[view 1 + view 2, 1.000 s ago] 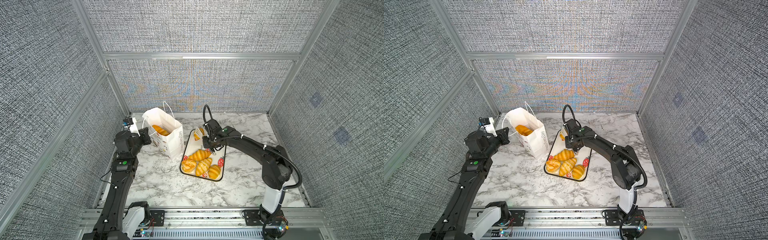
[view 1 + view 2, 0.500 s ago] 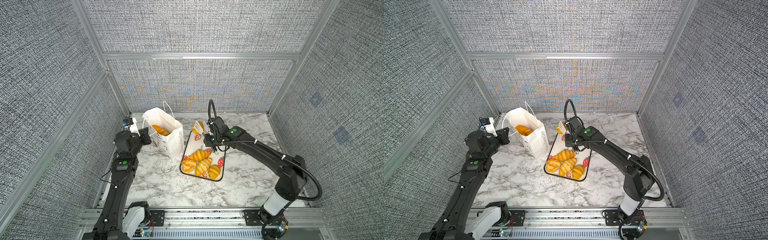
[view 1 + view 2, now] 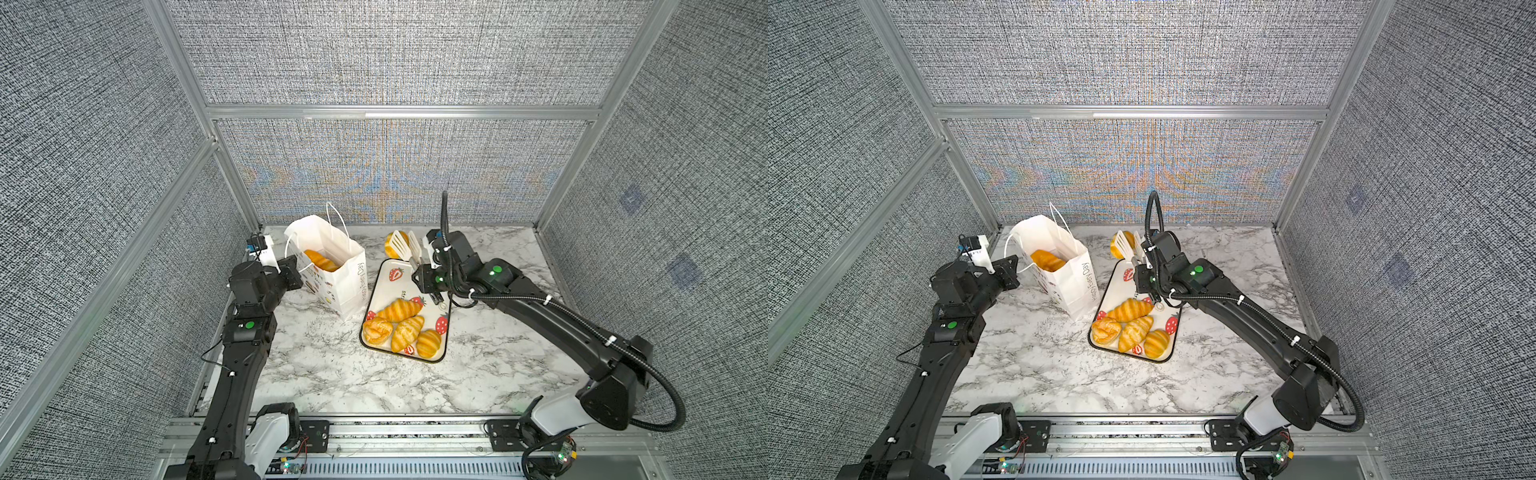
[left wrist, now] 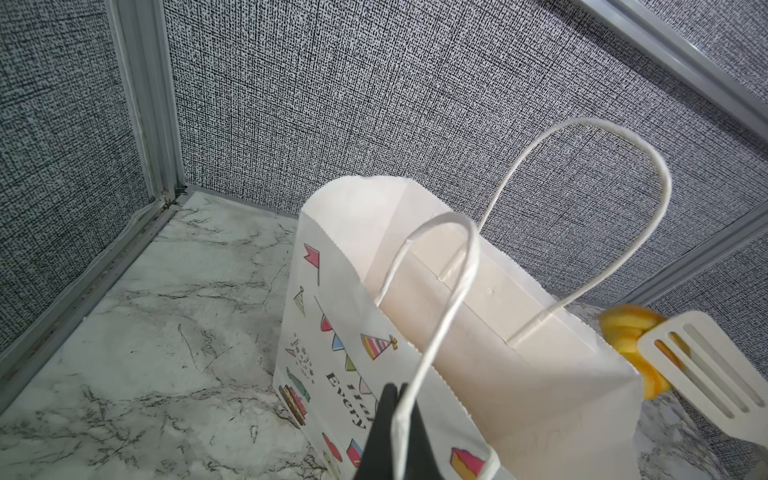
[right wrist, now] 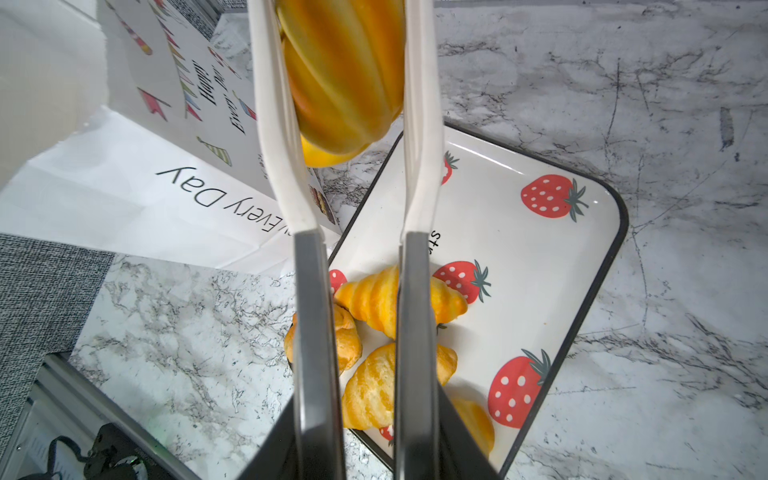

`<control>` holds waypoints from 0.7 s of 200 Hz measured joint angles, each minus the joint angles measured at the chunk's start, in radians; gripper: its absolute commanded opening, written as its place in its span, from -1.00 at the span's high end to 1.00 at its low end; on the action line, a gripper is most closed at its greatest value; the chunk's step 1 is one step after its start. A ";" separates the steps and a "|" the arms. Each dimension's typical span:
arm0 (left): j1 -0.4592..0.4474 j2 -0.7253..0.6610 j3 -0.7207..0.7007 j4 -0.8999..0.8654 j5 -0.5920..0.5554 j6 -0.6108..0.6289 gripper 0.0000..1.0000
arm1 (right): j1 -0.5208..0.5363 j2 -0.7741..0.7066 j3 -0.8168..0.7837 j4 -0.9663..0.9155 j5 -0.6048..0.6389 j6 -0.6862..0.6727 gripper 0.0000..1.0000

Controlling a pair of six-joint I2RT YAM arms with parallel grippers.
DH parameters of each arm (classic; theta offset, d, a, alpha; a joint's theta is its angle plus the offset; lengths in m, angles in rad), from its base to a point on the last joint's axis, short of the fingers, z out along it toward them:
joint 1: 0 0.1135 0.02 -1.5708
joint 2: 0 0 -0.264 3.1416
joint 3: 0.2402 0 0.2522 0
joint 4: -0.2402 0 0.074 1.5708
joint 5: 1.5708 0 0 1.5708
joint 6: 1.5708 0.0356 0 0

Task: Pack bread into a paper bag
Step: Pick up the bread from the tray, then place the bread in the paper bag.

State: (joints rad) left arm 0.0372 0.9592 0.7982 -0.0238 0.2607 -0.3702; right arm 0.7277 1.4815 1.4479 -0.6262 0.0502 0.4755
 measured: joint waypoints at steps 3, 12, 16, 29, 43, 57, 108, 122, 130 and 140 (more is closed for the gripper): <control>0.000 0.000 0.000 0.000 0.000 0.000 1.00 | 0.000 -0.006 -0.003 0.004 -0.006 0.000 0.26; 0.000 0.000 0.000 0.000 0.000 0.000 1.00 | 0.000 -0.023 -0.011 0.014 -0.019 0.000 0.27; 0.000 0.000 0.000 0.000 0.000 0.000 1.00 | 0.000 -0.031 -0.014 0.019 -0.026 0.000 0.27; 0.000 0.000 0.000 0.000 0.000 0.000 1.00 | 0.001 -0.054 -0.023 0.039 -0.045 -0.002 0.27; 0.000 0.000 0.000 0.000 0.000 0.000 1.00 | 0.003 -0.078 -0.033 0.060 -0.066 -0.003 0.27; 0.000 0.000 0.000 0.000 0.000 0.000 1.00 | 0.007 -0.101 -0.047 0.090 -0.089 -0.003 0.27; 0.000 0.000 0.000 0.000 0.000 0.000 1.00 | 0.051 -0.124 -0.038 0.155 -0.143 -0.008 0.27; 0.000 -0.001 0.000 0.000 0.000 0.000 1.00 | 0.070 -0.109 -0.010 0.161 -0.149 -0.014 0.27; 0.000 -0.001 0.000 0.000 0.000 0.000 1.00 | 0.081 -0.098 0.008 0.163 -0.150 -0.017 0.27; 0.000 -0.002 0.000 0.000 0.000 0.000 1.00 | 0.097 -0.080 0.033 0.164 -0.153 -0.023 0.27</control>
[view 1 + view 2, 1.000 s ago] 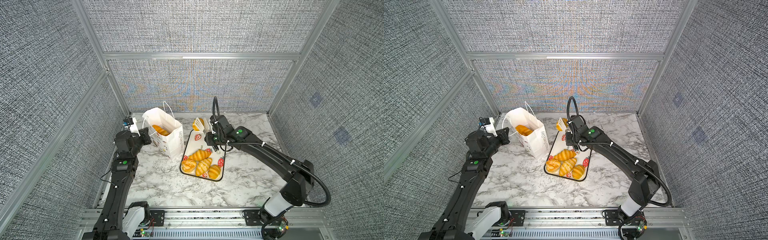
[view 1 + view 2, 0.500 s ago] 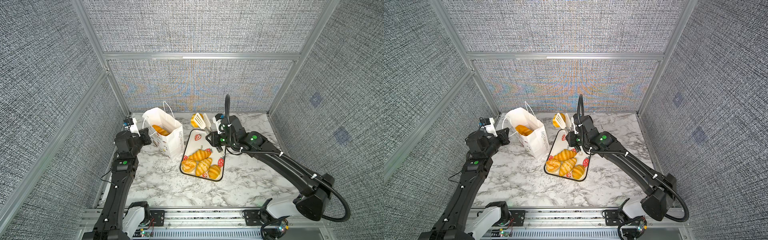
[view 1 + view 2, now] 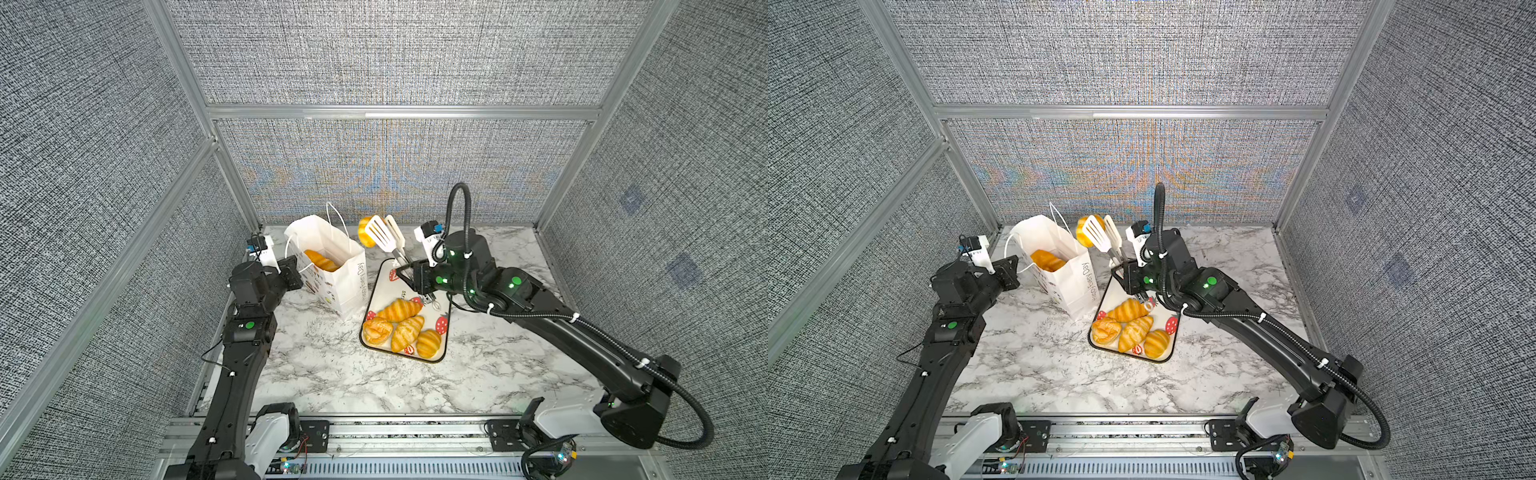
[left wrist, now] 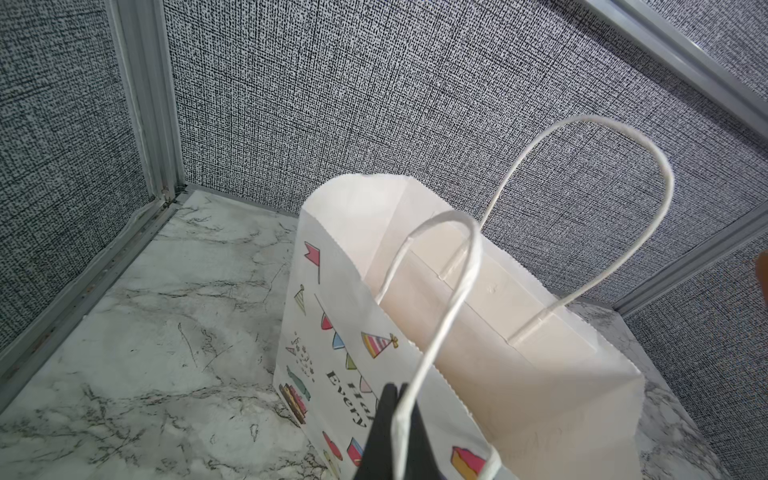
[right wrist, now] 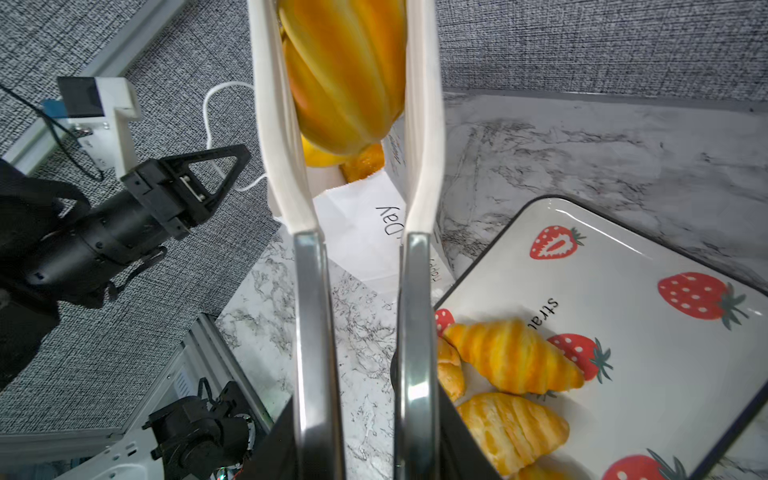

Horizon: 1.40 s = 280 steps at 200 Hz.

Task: Pack bread into a paper bag
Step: Place the bread in the paper bag.

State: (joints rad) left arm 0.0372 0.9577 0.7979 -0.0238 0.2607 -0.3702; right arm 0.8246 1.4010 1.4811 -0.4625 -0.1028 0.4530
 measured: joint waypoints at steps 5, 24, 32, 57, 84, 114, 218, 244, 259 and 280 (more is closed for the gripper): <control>0.000 0.000 0.000 0.000 0.000 0.000 1.00 | 0.007 0.009 0.011 0.001 0.000 -0.006 0.27; 0.000 -0.001 0.000 0.000 0.000 0.000 1.00 | 0.029 0.041 0.050 -0.003 -0.001 -0.021 0.27; 0.000 -0.001 0.000 0.000 0.000 0.000 1.00 | 0.039 0.055 0.066 -0.005 -0.001 -0.026 0.27; 0.000 -0.001 0.000 0.000 0.000 0.000 1.00 | 0.063 0.100 0.110 -0.005 -0.001 -0.039 0.27; 0.000 -0.001 0.000 0.000 0.000 0.000 1.00 | 0.084 0.146 0.148 -0.008 0.002 -0.048 0.27; 0.000 -0.001 0.000 0.000 0.000 0.000 1.00 | 0.099 0.190 0.182 -0.013 0.000 -0.055 0.27; 0.000 -0.002 0.000 0.000 0.000 0.000 1.00 | 0.104 0.304 0.256 -0.039 0.003 -0.056 0.26; 0.000 -0.003 0.000 0.000 0.000 0.000 1.00 | 0.101 0.322 0.260 -0.064 0.021 -0.053 0.26; 0.000 -0.003 0.000 0.000 0.000 0.000 1.00 | 0.098 0.327 0.260 -0.074 0.025 -0.050 0.26; 0.001 -0.003 0.000 0.000 0.000 0.000 1.00 | 0.096 0.328 0.260 -0.079 0.039 -0.047 0.26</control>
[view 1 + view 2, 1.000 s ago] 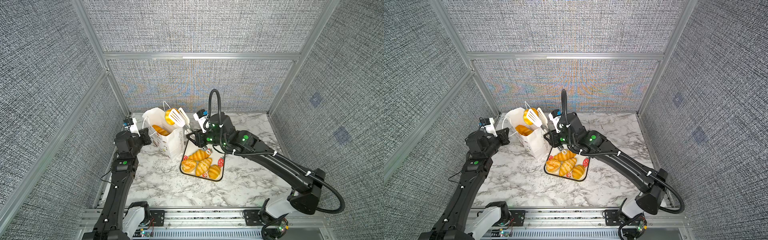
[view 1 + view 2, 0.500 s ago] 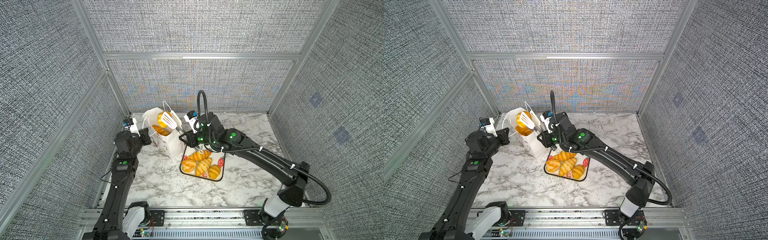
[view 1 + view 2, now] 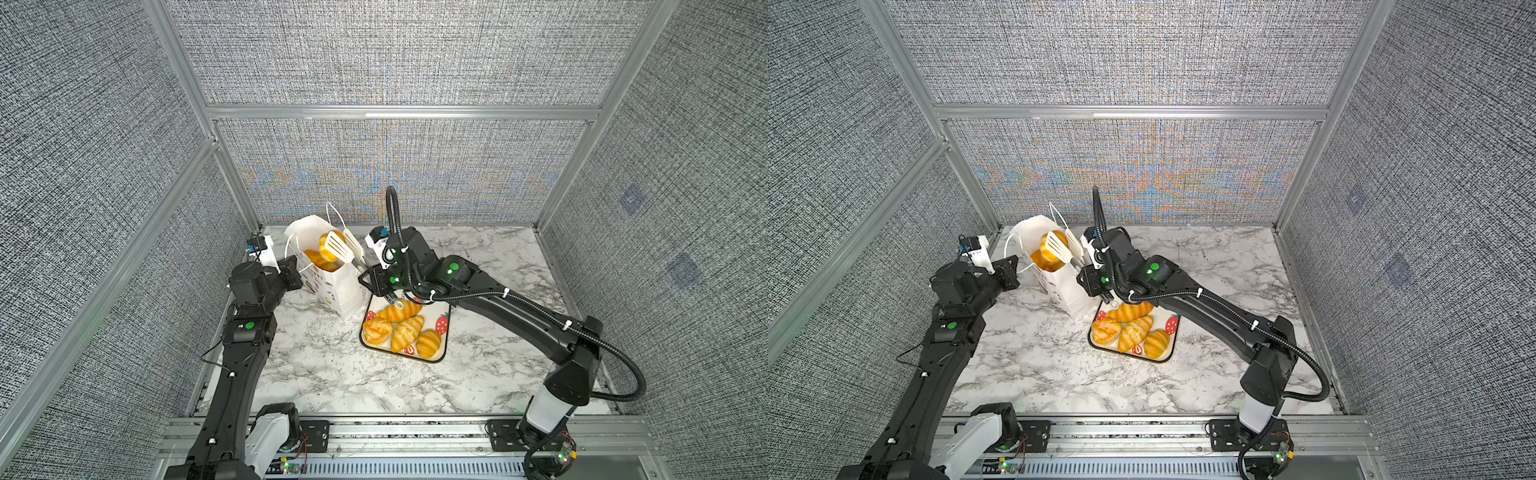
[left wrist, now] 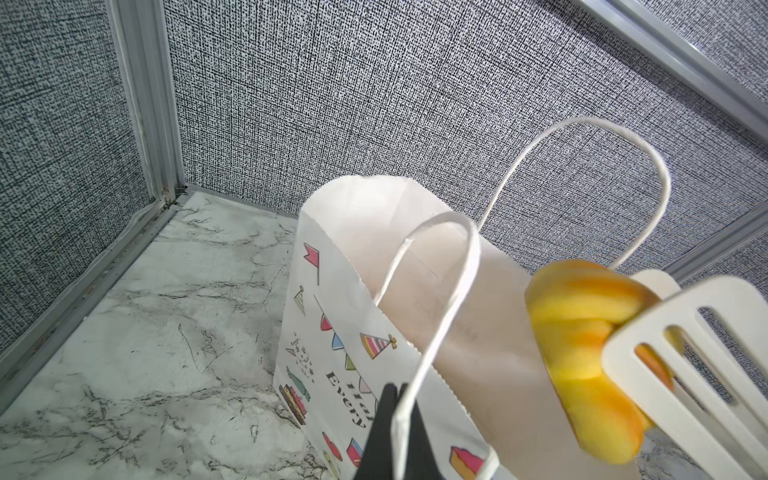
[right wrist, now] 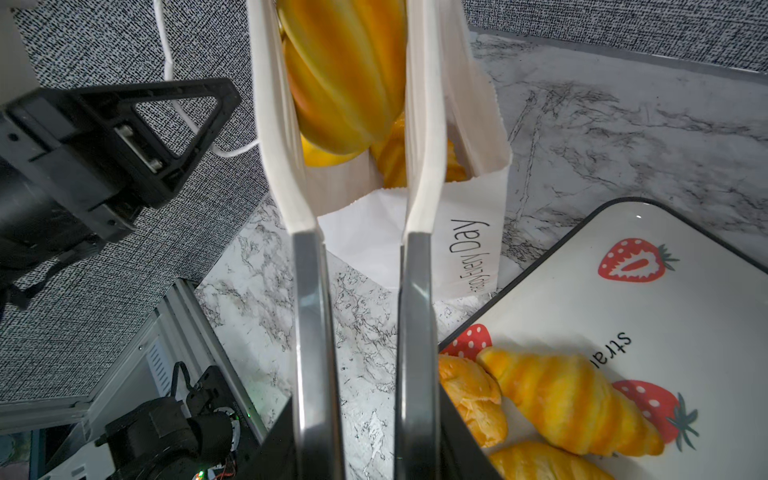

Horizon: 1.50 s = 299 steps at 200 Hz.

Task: Pack bread into a paper bag
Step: Place the bread in the paper bag.

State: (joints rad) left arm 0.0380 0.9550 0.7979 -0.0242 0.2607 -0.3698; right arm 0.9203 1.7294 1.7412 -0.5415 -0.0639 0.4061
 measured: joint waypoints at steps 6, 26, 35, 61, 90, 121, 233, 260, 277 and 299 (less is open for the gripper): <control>0.000 0.000 0.000 0.000 0.000 0.000 1.00 | -0.002 0.000 0.000 0.000 0.001 0.000 0.26; 0.000 0.000 0.000 0.000 0.000 0.000 1.00 | -0.003 0.000 -0.005 -0.003 0.004 0.000 0.24; 0.000 0.000 0.000 0.000 0.000 0.000 1.00 | -0.003 0.000 -0.008 -0.005 0.004 0.000 0.23; 0.002 0.000 0.000 0.000 0.000 0.000 1.00 | -0.005 0.004 -0.009 -0.009 0.007 0.001 0.20; 0.003 0.000 0.000 0.000 0.000 0.000 1.00 | -0.007 0.010 -0.009 -0.009 0.005 0.004 0.15; 0.003 0.000 0.000 0.000 0.000 0.000 1.00 | -0.009 0.012 -0.009 -0.010 0.003 0.004 0.06; 0.003 0.003 0.000 0.000 0.000 0.000 1.00 | -0.008 0.007 -0.002 -0.017 0.002 0.003 -0.07; 0.003 0.003 0.000 0.000 0.000 0.000 1.00 | -0.008 0.000 -0.002 -0.017 0.003 0.003 -0.10; 0.004 0.003 0.000 0.000 0.000 0.000 1.00 | -0.008 0.000 -0.002 -0.017 0.003 0.003 -0.12; 0.004 0.003 0.000 0.000 0.000 0.000 1.00 | -0.008 0.000 -0.002 -0.017 0.003 0.003 -0.15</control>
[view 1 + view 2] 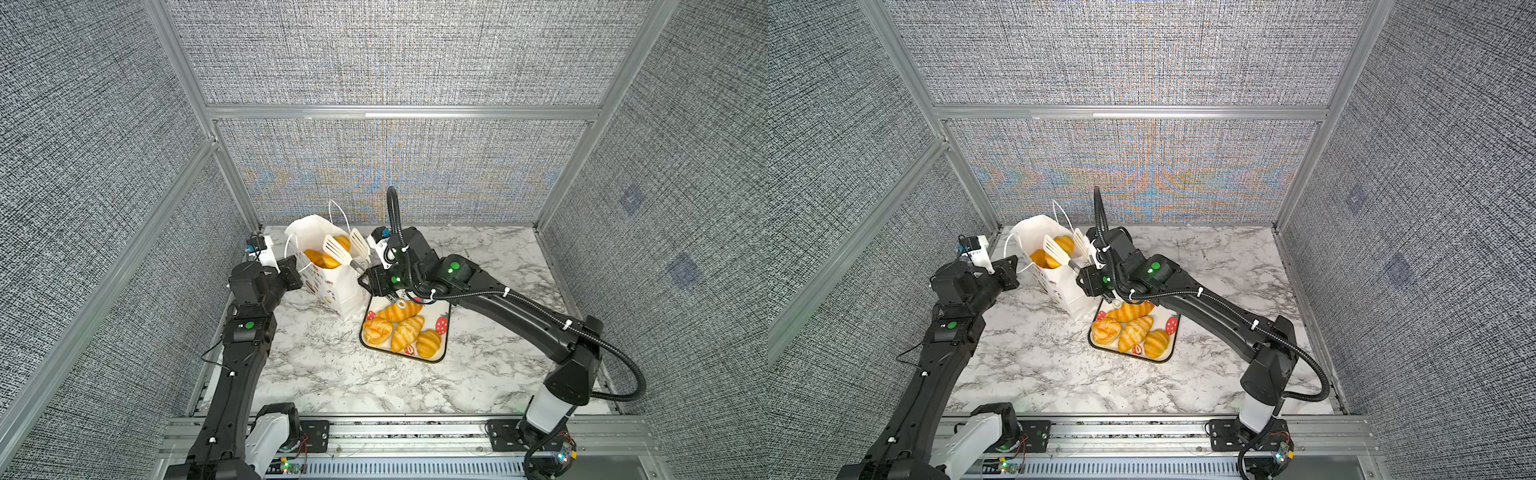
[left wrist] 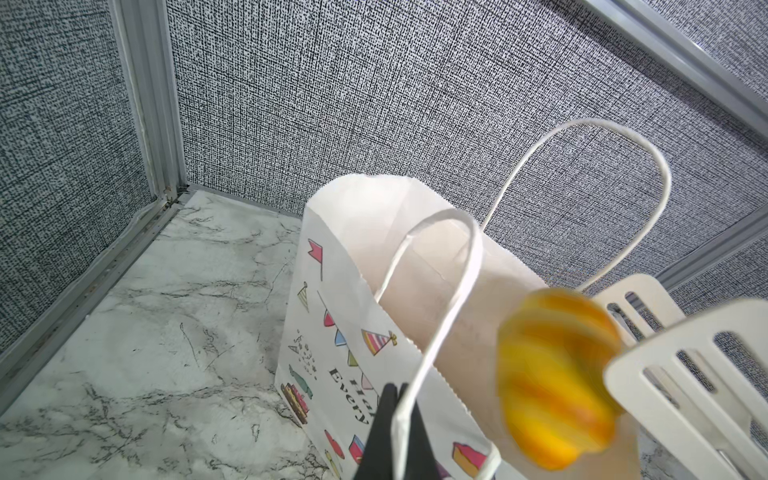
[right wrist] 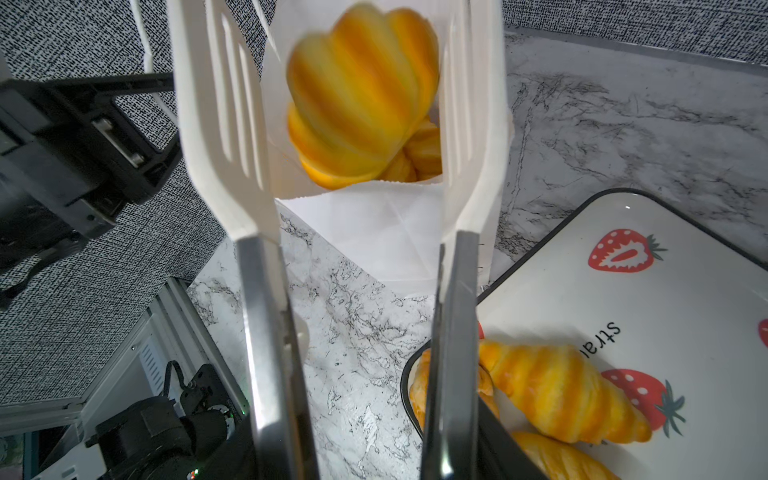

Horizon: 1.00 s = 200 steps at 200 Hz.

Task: Pack bread into a paper bag
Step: Place the bread in the paper bag.

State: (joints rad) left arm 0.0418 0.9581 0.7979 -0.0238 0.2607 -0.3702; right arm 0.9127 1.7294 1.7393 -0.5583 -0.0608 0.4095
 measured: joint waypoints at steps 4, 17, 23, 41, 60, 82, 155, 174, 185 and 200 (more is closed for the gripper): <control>0.000 0.000 0.000 0.000 0.000 0.000 1.00 | 0.000 0.000 0.000 0.000 0.000 0.000 -0.16; 0.000 0.000 0.000 0.000 0.000 0.000 1.00 | 0.001 0.000 0.000 0.000 0.000 0.000 -0.16; 0.000 0.000 0.000 0.000 0.000 0.000 1.00 | 0.002 0.000 0.000 0.000 0.000 0.000 -0.16; 0.000 -0.001 0.000 0.000 0.000 0.000 1.00 | 0.002 0.000 0.002 0.000 0.000 0.000 -0.16; 0.000 -0.001 0.000 0.000 0.000 0.000 1.00 | 0.002 -0.008 0.002 -0.010 0.001 0.000 -0.16; 0.000 -0.001 0.000 0.000 0.000 0.000 1.00 | 0.003 -0.029 0.002 -0.018 0.008 0.000 -0.16; 0.000 -0.010 -0.005 0.007 0.001 0.000 1.00 | 0.011 -0.129 -0.052 -0.037 0.057 0.017 -0.16; 0.000 -0.015 -0.005 0.008 0.001 0.000 1.00 | 0.011 -0.160 -0.075 -0.041 0.082 0.027 -0.16; 0.000 -0.019 -0.006 0.008 0.001 -0.001 1.00 | 0.011 -0.178 -0.088 -0.047 0.098 0.037 -0.16; 0.000 -0.021 -0.006 0.016 0.001 -0.001 1.00 | 0.011 -0.205 -0.112 -0.059 0.122 0.057 -0.16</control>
State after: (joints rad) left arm 0.0418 0.9367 0.7921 -0.0074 0.2615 -0.3710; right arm 0.9241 1.5242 1.6272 -0.6170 0.0612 0.4667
